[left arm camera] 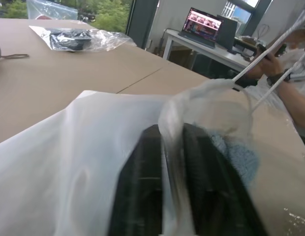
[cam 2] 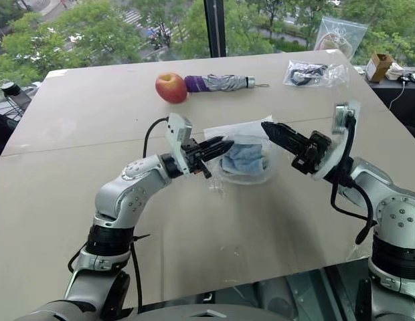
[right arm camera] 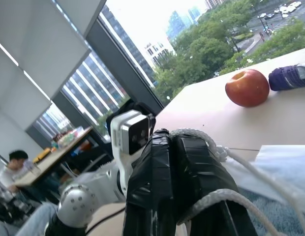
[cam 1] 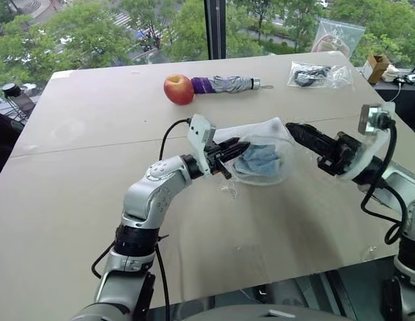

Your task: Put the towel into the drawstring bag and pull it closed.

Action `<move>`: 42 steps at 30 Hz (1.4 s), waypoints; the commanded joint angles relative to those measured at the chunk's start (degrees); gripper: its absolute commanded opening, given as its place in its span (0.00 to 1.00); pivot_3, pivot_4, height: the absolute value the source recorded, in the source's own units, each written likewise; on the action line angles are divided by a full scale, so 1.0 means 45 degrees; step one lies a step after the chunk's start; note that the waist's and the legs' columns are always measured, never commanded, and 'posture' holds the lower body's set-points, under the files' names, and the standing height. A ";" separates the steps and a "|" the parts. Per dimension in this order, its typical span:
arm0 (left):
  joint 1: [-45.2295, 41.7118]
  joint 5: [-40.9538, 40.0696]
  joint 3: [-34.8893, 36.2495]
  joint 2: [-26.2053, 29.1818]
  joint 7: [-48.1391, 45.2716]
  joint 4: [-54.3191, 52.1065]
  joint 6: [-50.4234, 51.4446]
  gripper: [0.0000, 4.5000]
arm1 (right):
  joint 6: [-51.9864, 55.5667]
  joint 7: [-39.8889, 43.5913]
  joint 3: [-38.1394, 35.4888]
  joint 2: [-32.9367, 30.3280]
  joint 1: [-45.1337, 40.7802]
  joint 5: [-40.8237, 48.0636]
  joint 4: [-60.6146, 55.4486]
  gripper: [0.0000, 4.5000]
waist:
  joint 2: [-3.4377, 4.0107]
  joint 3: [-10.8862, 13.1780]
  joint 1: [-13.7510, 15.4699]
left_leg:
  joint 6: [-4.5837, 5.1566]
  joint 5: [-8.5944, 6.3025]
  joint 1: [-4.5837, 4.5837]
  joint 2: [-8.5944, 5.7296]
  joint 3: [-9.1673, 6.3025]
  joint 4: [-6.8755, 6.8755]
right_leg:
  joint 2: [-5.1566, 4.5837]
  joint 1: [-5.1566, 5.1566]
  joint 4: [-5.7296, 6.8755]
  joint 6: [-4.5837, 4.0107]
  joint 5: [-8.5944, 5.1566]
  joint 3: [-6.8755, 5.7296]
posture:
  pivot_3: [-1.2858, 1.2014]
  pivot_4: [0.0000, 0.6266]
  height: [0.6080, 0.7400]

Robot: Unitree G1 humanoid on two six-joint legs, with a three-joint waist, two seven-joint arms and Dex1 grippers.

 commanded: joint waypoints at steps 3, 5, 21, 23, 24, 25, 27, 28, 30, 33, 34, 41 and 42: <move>0.1010 -0.1156 0.0153 0.0821 -0.1035 -0.1951 0.0543 0.57 | -0.0332 -0.0395 0.0274 0.0107 -0.0032 0.0315 -0.0233 0.00 | 0.0003 0.0001 -0.0062 | 0.0000 -0.0001 -0.0001 0.0005 0.0016 0.0000 | -0.0003 -0.0007 -0.0008 0.0002 -0.0001 0.0016 | 0.52 0.24 1.00; 0.1566 -0.1373 -0.0035 0.1358 -0.1380 -0.2541 0.0895 0.57 | -0.0401 -0.0461 0.0367 0.0160 -0.0042 0.0326 -0.0226 0.00 | 0.0003 0.0001 -0.0048 | 0.0000 -0.0001 -0.0005 0.0006 0.0008 -0.0001 | -0.0003 -0.0010 -0.0008 0.0002 -0.0002 0.0007 | 0.52 0.24 1.00; 0.3453 0.0288 -0.0622 0.3382 -0.2321 -0.3275 -0.0899 0.57 | -0.0836 -0.0727 0.0406 0.0240 0.0128 0.0496 -0.0177 0.00 | 0.0004 0.0001 -0.0034 | 0.0001 -0.0001 0.0007 0.0008 0.0010 0.0020 | 0.0002 -0.0008 0.0017 -0.0002 -0.0003 0.0009 | 0.52 0.24 1.00; 0.3789 0.0794 -0.0841 0.3598 -0.2399 -0.3264 -0.1422 0.57 | -0.0857 -0.0750 0.0412 0.0254 0.0116 0.0505 -0.0142 0.00 | 0.0006 0.0002 -0.0036 | 0.0001 -0.0001 0.0006 0.0008 0.0013 0.0019 | 0.0002 -0.0008 0.0014 -0.0002 -0.0003 0.0011 | 0.52 0.24 1.00; 0.3895 0.0933 -0.0870 0.3582 -0.2329 -0.3237 -0.1591 0.57 | -0.0867 -0.0749 0.0423 0.0250 0.0110 0.0493 -0.0121 0.00 | 0.0007 0.0003 -0.0032 | 0.0001 -0.0001 0.0006 0.0008 0.0015 0.0019 | 0.0000 -0.0008 0.0014 -0.0004 -0.0004 0.0012 | 0.52 0.24 1.00; 0.3960 0.1011 -0.0871 0.3529 -0.2272 -0.3208 -0.1741 0.57 | -0.0874 -0.0746 0.0434 0.0244 0.0107 0.0482 -0.0108 0.00 | 0.0006 0.0003 -0.0010 | 0.0001 -0.0001 0.0006 0.0008 0.0015 0.0019 | 0.0000 -0.0008 0.0013 -0.0006 -0.0005 0.0012 | 0.52 0.24 1.00; 0.4174 0.0998 -0.0863 0.3523 -0.2346 -0.3303 -0.1919 0.57 | -0.0874 -0.0752 0.0439 0.0222 0.0103 0.0486 -0.0098 0.00 | 0.0006 0.0002 0.0010 | 0.0001 -0.0001 0.0002 0.0007 0.0014 0.0022 | -0.0006 -0.0007 0.0012 -0.0017 -0.0012 0.0011 | 0.52 0.24 1.00; 0.4289 0.0933 -0.0809 0.3487 -0.2388 -0.3407 -0.2053 0.57 | -0.0866 -0.0753 0.0437 0.0211 0.0103 0.0496 -0.0094 0.00 | 0.0006 0.0002 -0.0008 | 0.0001 -0.0001 0.0003 0.0007 0.0017 0.0022 | -0.0007 -0.0007 0.0010 -0.0021 -0.0015 0.0013 | 0.52 0.24 1.00; 0.4407 0.0825 -0.0644 0.3311 -0.2263 -0.3586 -0.2281 0.57 | -0.0845 -0.0742 0.0445 0.0183 0.0068 0.0476 -0.0044 0.00 | 0.0007 0.0002 -0.0020 | 0.0001 -0.0001 0.0005 0.0008 0.0022 0.0022 | -0.0007 -0.0007 0.0010 -0.0038 -0.0025 0.0017 | 0.52 0.24 1.00; 0.4789 0.0874 -0.0601 0.3377 -0.2260 -0.3955 -0.2501 0.57 | -0.0821 -0.0719 0.0423 0.0137 0.0035 0.0477 0.0037 0.00 | 0.0006 0.0002 -0.0023 | 0.0001 -0.0001 0.0005 0.0009 0.0017 0.0022 | -0.0005 -0.0007 0.0011 -0.0032 -0.0021 0.0013 | 0.52 0.24 1.00; 0.5000 0.0858 -0.0651 0.3468 -0.2337 -0.4087 -0.2467 0.57 | -0.0818 -0.0707 0.0418 0.0130 0.0030 0.0474 0.0062 0.00 | 0.0008 0.0002 -0.0031 | 0.0001 -0.0001 0.0004 0.0011 0.0015 0.0021 | -0.0004 -0.0007 0.0011 -0.0013 -0.0010 0.0011 | 0.52 0.24 1.00; 0.5607 0.2574 -0.1830 0.3747 -0.2076 -0.3738 -0.3165 0.57 | -0.0849 -0.0651 0.0525 0.0197 0.0008 0.0399 0.0129 0.00 | 0.0008 0.0002 -0.0012 | 0.0002 -0.0002 0.0007 0.0011 0.0020 0.0019 | -0.0003 -0.0008 0.0011 -0.0042 -0.0028 0.0014 | 0.52 0.24 1.00; 0.5569 0.2981 -0.1979 0.3661 -0.1858 -0.3484 -0.3349 0.57 | -0.0854 -0.0652 0.0525 0.0201 0.0016 0.0399 0.0126 0.00 | 0.0009 0.0002 -0.0009 | 0.0002 -0.0002 0.0007 0.0012 0.0020 0.0020 | -0.0003 -0.0007 0.0010 -0.0049 -0.0032 0.0014 | 0.52 0.24 1.00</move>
